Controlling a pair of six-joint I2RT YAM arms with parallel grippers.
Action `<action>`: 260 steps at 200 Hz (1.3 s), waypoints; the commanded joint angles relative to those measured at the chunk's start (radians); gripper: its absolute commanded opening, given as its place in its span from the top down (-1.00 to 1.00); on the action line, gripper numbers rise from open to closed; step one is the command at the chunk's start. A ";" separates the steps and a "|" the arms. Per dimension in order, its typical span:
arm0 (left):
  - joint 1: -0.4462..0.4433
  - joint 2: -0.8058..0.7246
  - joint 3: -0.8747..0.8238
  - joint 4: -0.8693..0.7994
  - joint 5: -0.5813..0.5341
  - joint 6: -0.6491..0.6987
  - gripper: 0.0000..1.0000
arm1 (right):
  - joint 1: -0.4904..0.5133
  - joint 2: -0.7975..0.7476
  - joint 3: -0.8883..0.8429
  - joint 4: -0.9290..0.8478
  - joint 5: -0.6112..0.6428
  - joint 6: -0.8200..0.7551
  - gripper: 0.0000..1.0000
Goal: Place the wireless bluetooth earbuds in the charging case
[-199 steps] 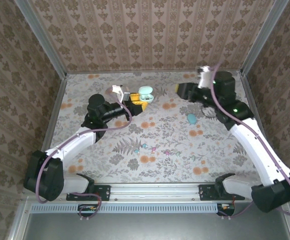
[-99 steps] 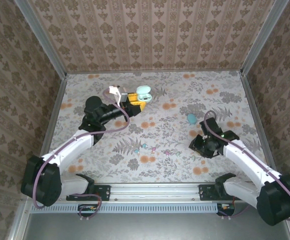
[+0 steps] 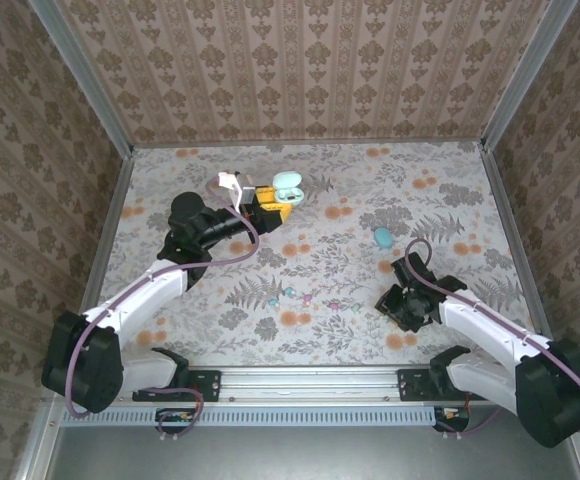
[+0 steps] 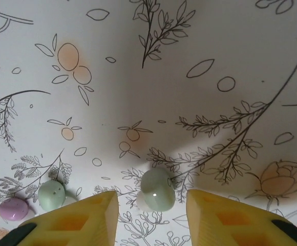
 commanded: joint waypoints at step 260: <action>0.001 -0.032 0.003 -0.024 -0.010 0.039 0.43 | 0.038 0.182 0.149 0.079 -0.057 -0.044 0.22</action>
